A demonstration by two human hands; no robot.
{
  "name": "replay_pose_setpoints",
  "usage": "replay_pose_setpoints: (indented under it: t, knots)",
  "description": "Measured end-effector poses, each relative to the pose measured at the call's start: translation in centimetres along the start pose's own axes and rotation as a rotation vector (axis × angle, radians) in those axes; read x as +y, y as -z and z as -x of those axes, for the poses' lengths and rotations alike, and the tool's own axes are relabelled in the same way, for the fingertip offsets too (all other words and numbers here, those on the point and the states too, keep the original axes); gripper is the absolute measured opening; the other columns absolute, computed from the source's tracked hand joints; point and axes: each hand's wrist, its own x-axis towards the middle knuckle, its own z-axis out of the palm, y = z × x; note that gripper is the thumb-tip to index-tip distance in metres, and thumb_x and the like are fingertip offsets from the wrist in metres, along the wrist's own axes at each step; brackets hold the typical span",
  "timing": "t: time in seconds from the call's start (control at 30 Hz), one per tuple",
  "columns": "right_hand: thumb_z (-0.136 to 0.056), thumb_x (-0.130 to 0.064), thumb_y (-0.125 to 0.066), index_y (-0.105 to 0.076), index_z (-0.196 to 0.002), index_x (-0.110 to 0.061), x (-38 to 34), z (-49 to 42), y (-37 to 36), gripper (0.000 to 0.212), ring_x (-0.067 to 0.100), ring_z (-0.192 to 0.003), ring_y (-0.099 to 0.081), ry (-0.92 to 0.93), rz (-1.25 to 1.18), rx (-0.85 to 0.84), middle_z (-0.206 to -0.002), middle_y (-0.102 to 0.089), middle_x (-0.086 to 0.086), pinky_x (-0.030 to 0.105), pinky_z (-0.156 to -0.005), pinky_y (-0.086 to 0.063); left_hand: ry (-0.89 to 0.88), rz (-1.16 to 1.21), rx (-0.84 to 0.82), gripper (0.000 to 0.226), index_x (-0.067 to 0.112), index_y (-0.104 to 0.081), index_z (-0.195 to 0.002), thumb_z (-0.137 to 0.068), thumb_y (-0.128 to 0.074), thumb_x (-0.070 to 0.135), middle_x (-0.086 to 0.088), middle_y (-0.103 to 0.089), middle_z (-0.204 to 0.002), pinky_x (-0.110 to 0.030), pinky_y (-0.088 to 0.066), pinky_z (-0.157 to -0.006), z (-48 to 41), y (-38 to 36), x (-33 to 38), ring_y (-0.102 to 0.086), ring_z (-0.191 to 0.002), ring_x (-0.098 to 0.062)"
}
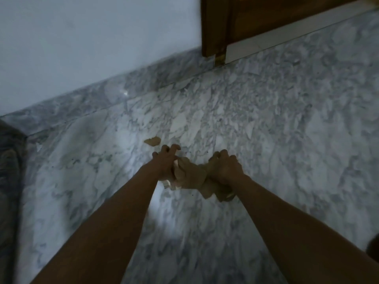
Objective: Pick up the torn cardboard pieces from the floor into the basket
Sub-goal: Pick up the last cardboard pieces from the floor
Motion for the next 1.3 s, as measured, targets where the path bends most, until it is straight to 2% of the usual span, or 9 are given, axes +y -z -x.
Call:
replay_pose_setpoints:
  t: [0.1,0.2,0.4,0.53,0.7,0.83,1.0,1.07,1.3]
  knots:
    - [-0.097,-0.053,-0.048,-0.043,-0.139,-0.007,0.0,-0.3,1.0,0.063,0.03,-0.131,-0.045,-0.035,0.027,-0.068,-0.143,-0.045,0.014,0.035,-0.11,-0.035,0.078,-0.128,-0.003,0.109,0.03,-0.03,-0.137,-0.049,-0.093,0.04,-0.006,-0.031,-0.136,-0.051,-0.046,-0.093,-0.2,0.5,0.5,-0.035,-0.123,-0.035]
    - [-0.092,-0.038,-0.064,-0.052,-0.13,-0.005,0.0,-1.4,1.4,0.052,0.026,-0.121,-0.054,-0.107,-0.005,-0.086,-0.134,-0.054,0.012,0.027,-0.093,-0.041,0.09,-0.269,0.023,0.091,0.031,-0.041,-0.127,-0.051,-0.087,0.051,-0.003,-0.029,-0.137,-0.054,-0.041,-0.097,-0.2,0.6,0.2,-0.025,-0.13,-0.035]
    - [-0.083,-0.043,-0.071,-0.049,-0.129,-0.016,-2.0,0.2,1.9,0.057,0.025,-0.112,-0.056,-0.066,0.006,-0.065,-0.125,-0.056,0.007,0.033,-0.089,-0.043,-0.077,-0.054,-0.107,0.067,0.025,-0.045,-0.095,-0.053,-0.092,0.046,-0.001,-0.056,-0.107,-0.03,-0.046,-0.071,0.3,1.6,-1.2,-0.052,-0.09,-0.017]
    - [-0.077,-0.032,-0.077,-0.05,-0.118,-0.018,-2.2,-0.6,5.1,0.051,0.028,-0.103,-0.059,0.067,0.062,-0.017,-0.119,-0.06,0.01,0.031,-0.079,-0.043,-0.065,0.056,-0.099,0.059,0.016,-0.059,-0.1,-0.056,-0.093,0.037,-0.003,-0.064,-0.104,-0.032,-0.055,-0.072,-0.1,5.4,-4.1,-0.063,-0.091,-0.019]
    - [-0.094,-0.039,-0.057,-0.043,-0.125,-0.016,-2.6,-1.1,5.3,0.041,0.032,-0.103,-0.058,0.032,0.17,0.161,-0.116,-0.057,0.01,0.04,-0.084,-0.047,0.009,0.192,0.024,0.039,0.005,-0.071,-0.083,-0.057,-0.094,0.023,-0.007,-0.07,-0.08,-0.03,-0.056,-0.065,-2.3,8.1,-8.5,-0.068,-0.081,-0.023]
    - [-0.097,-0.034,-0.054,-0.038,-0.126,-0.018,-2.4,-0.8,2.1,0.037,0.036,-0.103,-0.054,-0.028,0.263,0.262,-0.115,-0.053,0.01,0.048,-0.084,-0.048,0.043,0.224,0.149,0.04,0.002,-0.069,-0.093,-0.063,-0.087,0.022,-0.013,-0.07,-0.093,-0.033,-0.054,-0.073,-2.8,5.7,-8.6,-0.068,-0.09,-0.028]
    - [-0.093,-0.043,-0.04,-0.053,-0.118,-0.02,-1.0,-1.8,1.8,0.037,0.033,-0.1,-0.052,-0.021,0.313,0.211,-0.112,-0.051,0.005,0.049,-0.08,-0.05,0.118,0.18,0.166,0.05,0.005,-0.062,-0.109,-0.072,-0.081,0.032,-0.015,-0.065,-0.111,-0.029,-0.048,-0.075,-2.3,5.2,-8.0,-0.064,-0.101,-0.031]
    - [-0.094,-0.039,-0.048,-0.053,-0.12,-0.021,-0.7,-1.6,1.6,0.031,0.032,-0.102,-0.051,-0.019,0.311,0.216,-0.115,-0.051,0.005,0.047,-0.079,-0.049,0.142,0.171,0.149,0.057,0.006,-0.058,-0.117,-0.073,-0.079,0.036,-0.015,-0.061,-0.117,-0.031,-0.049,-0.082,-1.9,5.1,-8.0,-0.061,-0.106,-0.031]
    - [-0.095,-0.027,-0.054,-0.054,-0.124,-0.021,-0.7,-0.5,1.8,0.029,0.03,-0.107,-0.05,0.031,0.271,0.196,-0.119,-0.05,0.005,0.047,-0.084,-0.048,-0.125,0.115,0.045,0.059,0.019,-0.056,-0.13,-0.075,-0.072,0.036,0.005,-0.066,-0.108,-0.028,-0.048,-0.087,1.9,3.1,-7.5,-0.063,-0.107,-0.024]
